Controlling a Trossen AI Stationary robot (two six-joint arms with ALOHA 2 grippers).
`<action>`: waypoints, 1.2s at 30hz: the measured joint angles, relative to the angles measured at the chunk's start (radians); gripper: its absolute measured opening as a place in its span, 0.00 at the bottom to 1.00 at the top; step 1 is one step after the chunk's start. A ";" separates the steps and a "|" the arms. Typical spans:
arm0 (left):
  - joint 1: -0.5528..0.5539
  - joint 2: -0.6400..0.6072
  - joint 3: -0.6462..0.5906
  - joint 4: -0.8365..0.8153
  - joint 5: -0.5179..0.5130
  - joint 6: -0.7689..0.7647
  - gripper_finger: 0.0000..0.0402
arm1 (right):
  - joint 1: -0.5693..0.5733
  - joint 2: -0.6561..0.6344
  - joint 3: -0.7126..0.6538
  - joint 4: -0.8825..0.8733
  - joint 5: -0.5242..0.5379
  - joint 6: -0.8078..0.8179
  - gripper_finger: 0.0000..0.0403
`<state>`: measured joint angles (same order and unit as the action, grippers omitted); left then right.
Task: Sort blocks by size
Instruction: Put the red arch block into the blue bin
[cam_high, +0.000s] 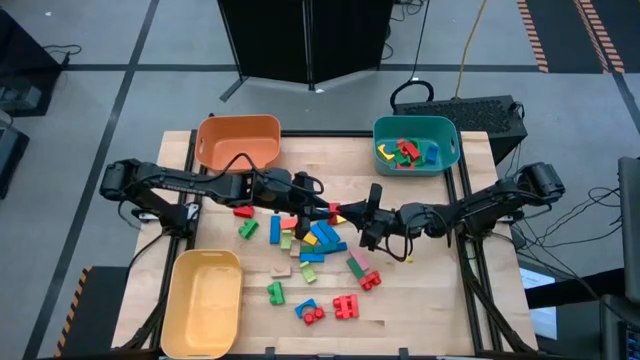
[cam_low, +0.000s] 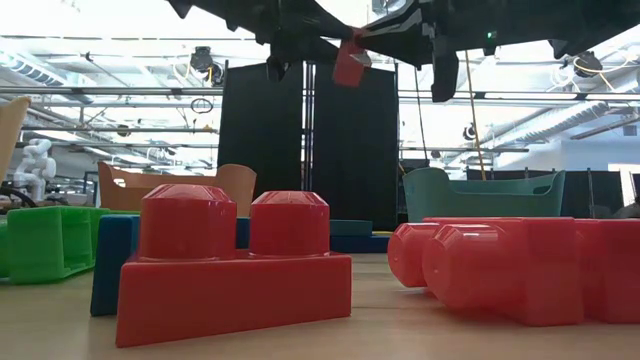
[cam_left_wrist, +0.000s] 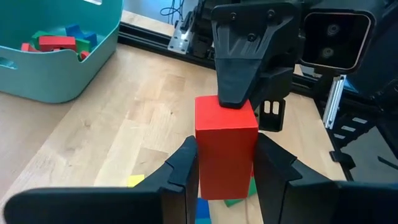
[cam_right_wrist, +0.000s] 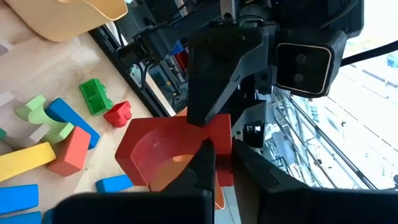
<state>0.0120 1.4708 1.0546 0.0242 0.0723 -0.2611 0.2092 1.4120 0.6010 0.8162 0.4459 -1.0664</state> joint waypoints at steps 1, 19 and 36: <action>0.001 0.000 0.000 0.000 0.000 0.000 0.25 | 0.000 0.000 0.000 0.000 0.002 0.000 0.04; 0.028 -0.010 0.002 -0.019 -0.021 0.050 0.45 | -0.016 0.001 -0.002 -0.004 0.304 -0.007 0.03; -0.064 -0.116 -0.015 -0.263 -0.257 0.087 0.45 | -0.260 -0.313 -0.118 -0.304 0.387 0.265 0.04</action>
<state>-0.0517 1.3545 1.0392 -0.2392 -0.1852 -0.1745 -0.0506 1.0992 0.4830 0.5123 0.8333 -0.8012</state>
